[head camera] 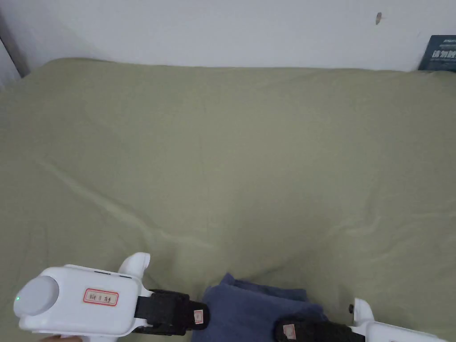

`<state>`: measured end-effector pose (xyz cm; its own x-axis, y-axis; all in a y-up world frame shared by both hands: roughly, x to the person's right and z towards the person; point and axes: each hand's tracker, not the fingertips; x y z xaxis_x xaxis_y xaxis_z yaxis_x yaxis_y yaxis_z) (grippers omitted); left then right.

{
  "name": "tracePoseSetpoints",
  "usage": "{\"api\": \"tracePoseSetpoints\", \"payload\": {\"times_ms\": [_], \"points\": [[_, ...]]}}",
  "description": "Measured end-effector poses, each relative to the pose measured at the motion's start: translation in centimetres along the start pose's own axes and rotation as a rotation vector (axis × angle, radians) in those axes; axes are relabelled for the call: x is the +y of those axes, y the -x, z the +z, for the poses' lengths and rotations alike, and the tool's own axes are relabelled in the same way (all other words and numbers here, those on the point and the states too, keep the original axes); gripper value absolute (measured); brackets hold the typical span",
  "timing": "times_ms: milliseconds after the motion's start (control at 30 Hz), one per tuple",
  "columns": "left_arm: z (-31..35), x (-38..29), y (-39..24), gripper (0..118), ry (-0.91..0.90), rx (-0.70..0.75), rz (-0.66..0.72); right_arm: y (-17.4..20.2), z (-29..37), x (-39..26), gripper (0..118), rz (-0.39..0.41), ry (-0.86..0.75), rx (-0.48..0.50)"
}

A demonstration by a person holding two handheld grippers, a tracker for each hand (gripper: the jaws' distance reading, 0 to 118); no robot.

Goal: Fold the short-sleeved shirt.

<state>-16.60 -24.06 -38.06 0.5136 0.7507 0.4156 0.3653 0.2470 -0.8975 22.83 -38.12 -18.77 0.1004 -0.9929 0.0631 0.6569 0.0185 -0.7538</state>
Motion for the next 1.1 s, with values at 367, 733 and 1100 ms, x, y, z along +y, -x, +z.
{"api": "tracePoseSetpoints", "payload": {"times_ms": [367,733,1100], "points": [[-6.5,1.7,2.5,115,0.077,-0.229,0.031,0.2,0.0,0.1,2,0.008,0.005,-0.004],[-5.4,1.6,3.7,40,0.025,-0.177,0.07,3.6,0.7,-0.7,2,0.091,-0.016,-0.083],[18.1,4.9,11.8,40,-0.199,0.184,0.133,10.6,2.0,0.0,2,0.286,-0.053,-0.137]]}}
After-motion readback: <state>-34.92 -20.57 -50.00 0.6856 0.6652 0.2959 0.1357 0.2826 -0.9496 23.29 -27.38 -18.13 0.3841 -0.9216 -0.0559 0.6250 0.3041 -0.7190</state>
